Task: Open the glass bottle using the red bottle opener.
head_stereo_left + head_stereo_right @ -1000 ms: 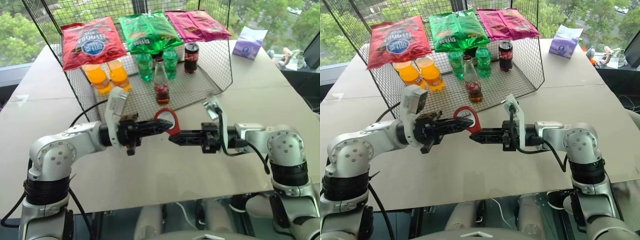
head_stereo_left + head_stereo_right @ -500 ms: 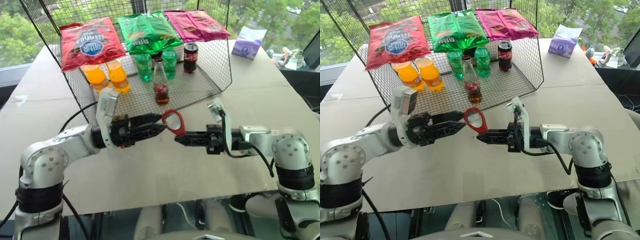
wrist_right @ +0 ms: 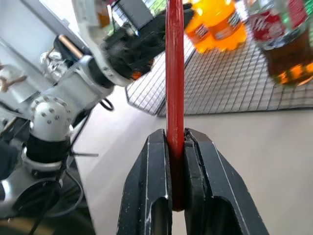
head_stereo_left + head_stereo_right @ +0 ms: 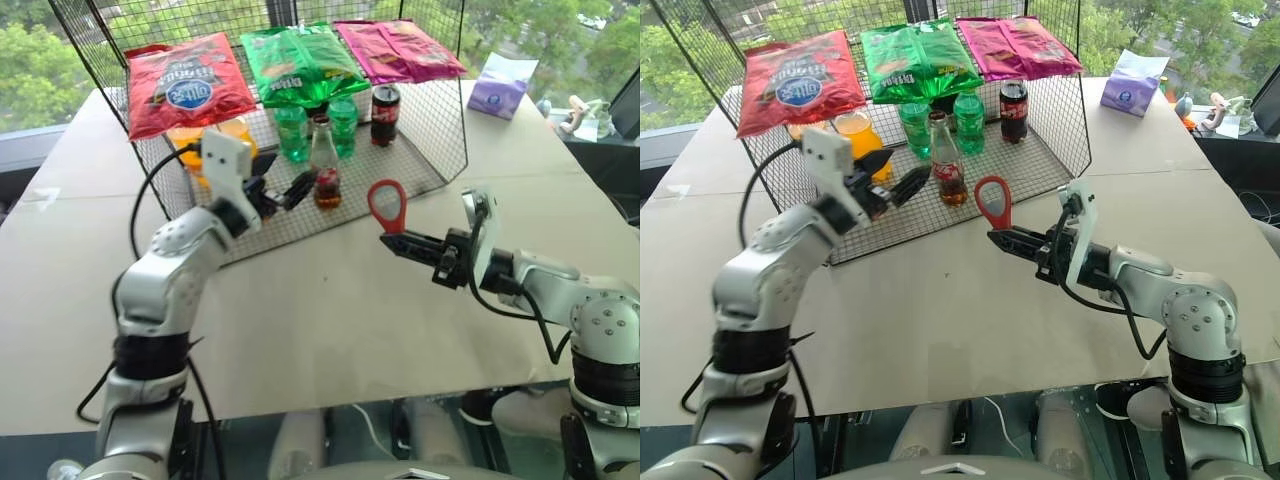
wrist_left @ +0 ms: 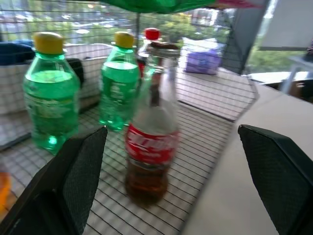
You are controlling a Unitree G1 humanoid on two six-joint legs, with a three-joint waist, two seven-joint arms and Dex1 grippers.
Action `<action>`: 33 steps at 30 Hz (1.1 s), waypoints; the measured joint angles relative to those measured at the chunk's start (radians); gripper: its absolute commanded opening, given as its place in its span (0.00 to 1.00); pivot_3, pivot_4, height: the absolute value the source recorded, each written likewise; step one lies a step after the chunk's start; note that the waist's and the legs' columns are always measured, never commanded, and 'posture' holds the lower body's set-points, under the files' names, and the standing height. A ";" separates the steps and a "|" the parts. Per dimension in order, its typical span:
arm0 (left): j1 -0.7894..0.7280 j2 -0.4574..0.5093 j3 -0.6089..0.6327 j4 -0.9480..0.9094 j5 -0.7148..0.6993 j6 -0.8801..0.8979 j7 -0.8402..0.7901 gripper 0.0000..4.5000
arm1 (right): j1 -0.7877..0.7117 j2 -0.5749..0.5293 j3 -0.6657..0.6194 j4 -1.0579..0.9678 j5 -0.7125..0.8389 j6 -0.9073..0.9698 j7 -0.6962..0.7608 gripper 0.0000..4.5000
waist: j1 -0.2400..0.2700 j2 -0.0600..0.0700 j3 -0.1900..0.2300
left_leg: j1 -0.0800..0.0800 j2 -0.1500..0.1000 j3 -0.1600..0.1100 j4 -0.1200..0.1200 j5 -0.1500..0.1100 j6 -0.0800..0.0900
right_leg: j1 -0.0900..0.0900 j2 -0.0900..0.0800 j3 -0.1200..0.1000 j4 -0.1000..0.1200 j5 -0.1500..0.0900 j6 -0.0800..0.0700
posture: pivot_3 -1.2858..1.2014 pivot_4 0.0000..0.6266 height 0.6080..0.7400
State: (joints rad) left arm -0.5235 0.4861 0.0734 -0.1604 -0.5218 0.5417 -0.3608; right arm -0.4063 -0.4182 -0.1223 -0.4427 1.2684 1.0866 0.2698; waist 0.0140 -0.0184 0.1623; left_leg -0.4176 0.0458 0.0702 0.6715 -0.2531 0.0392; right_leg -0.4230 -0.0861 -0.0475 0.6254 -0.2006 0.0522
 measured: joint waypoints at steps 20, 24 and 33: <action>-0.238 -0.112 -0.055 0.435 0.187 -0.144 -0.159 0.98 | 0.029 0.001 -0.004 -0.065 0.001 -0.086 -0.127 0.00 | -0.003 -0.001 0.001 | -0.001 0.000 0.000 -0.001 0.000 0.000 | -0.002 0.001 0.002 0.001 0.000 0.000 | 0.52 0.24 1.00; -0.297 -0.133 -0.068 0.568 0.240 -0.208 -0.169 0.98 | 0.032 -0.003 -0.003 -0.073 0.013 -0.091 -0.138 0.00 | 0.001 -0.001 0.001 | -0.002 0.000 0.000 -0.001 0.000 0.000 | -0.002 0.001 0.002 0.000 0.000 0.000 | 0.52 0.24 1.00; -0.335 -0.173 -0.065 0.685 0.266 -0.305 -0.208 0.53 | 0.039 -0.018 -0.004 -0.091 0.036 -0.109 -0.165 0.00 | 0.000 -0.001 0.001 | -0.002 0.000 0.000 -0.001 0.000 0.001 | -0.002 0.001 0.002 0.000 0.000 0.000 | 0.52 0.24 1.00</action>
State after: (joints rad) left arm -0.8581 0.3135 0.0081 0.5245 -0.2558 0.2372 -0.5683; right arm -0.3672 -0.4362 -0.1262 -0.5336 1.3040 0.9779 0.1050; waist 0.0141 -0.0197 0.1631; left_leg -0.4193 0.0458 0.0707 0.6708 -0.2534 0.0398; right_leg -0.4250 -0.0855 -0.0460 0.6258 -0.2005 0.0527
